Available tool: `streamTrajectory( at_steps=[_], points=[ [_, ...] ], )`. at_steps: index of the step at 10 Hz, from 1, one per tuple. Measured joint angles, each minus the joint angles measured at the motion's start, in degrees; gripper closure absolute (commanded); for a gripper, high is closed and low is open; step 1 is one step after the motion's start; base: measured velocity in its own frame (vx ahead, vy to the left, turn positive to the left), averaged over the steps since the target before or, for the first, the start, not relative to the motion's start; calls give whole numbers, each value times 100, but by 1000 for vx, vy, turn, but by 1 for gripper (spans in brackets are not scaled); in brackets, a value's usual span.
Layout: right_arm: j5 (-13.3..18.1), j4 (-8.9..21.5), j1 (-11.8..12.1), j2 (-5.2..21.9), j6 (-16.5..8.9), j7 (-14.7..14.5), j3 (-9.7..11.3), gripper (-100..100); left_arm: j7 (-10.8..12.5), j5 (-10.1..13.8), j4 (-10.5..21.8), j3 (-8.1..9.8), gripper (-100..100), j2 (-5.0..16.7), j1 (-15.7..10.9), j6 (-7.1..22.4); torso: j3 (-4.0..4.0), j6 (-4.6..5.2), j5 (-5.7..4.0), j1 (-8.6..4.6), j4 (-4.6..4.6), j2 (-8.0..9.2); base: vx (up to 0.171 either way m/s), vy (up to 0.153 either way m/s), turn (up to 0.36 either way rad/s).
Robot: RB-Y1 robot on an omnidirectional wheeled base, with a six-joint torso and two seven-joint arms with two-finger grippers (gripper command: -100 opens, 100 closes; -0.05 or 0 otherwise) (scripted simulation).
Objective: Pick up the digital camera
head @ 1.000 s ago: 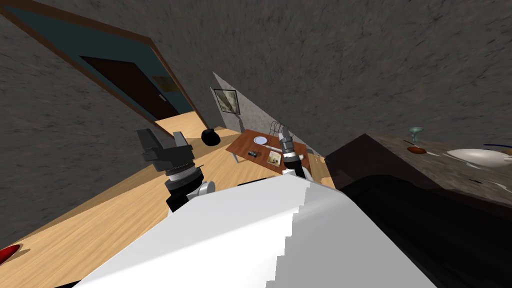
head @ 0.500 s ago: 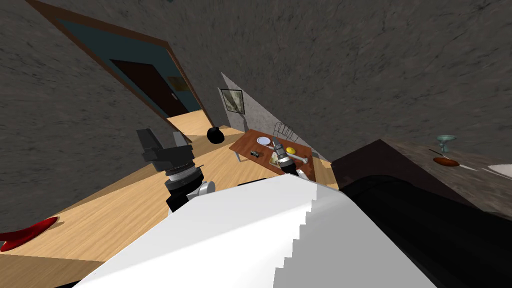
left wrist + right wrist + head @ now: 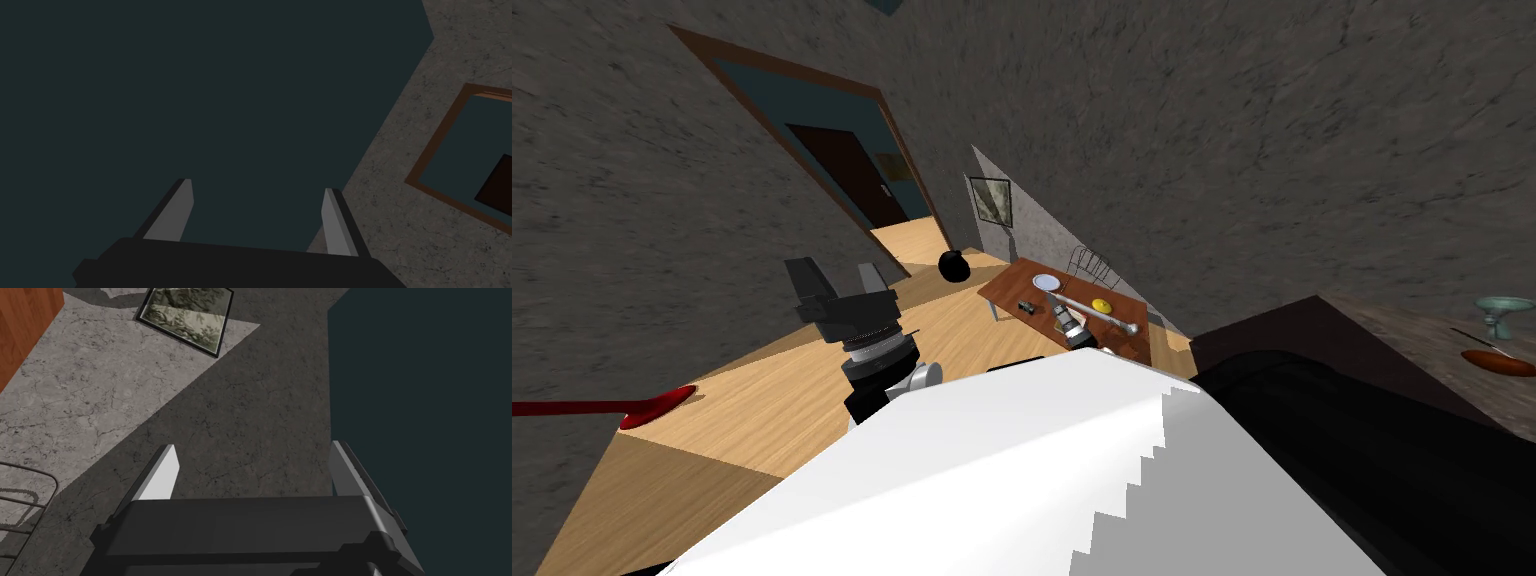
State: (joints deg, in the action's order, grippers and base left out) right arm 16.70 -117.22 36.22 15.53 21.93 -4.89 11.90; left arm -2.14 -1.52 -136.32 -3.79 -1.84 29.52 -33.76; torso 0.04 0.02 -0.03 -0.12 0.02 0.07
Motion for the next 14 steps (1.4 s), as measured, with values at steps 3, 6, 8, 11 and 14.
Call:
streamTrajectory(
  at_steps=[3, 6, 8, 11, 14],
  points=[
    [176, 463, 14, 198, -4, -26, 248, -100, 0, 0, 0, 0, 0, 0, -1, 0, -1, -3, 0, 0, 0, -1, -18, -26, 160],
    [302, 997, 9, 382, 42, -46, 437, -100, 0, 0, 0, 0, 0, 0, 0, 0, 1, 2, 0, 0, 0, 2, -24, -19, 110],
    [377, 1218, 61, 458, 78, -68, 550, -100, 0, 0, 0, 0, 0, 0, 0, 0, 0, -2, 2, 7, 0, 0, -24, -11, 197],
    [477, 1593, 115, 590, 139, -97, 701, -100, 0, 0, 0, 0, 0, 0, 0, 0, 0, -2, 2, 5, 0, 0, -20, -13, 129],
    [578, 2030, 17, 694, 164, -117, 864, -100, 0, 0, 0, 0, 0, 0, 0, 0, -2, -3, 2, 7, 0, -3, -19, -7, 141]
  ],
)
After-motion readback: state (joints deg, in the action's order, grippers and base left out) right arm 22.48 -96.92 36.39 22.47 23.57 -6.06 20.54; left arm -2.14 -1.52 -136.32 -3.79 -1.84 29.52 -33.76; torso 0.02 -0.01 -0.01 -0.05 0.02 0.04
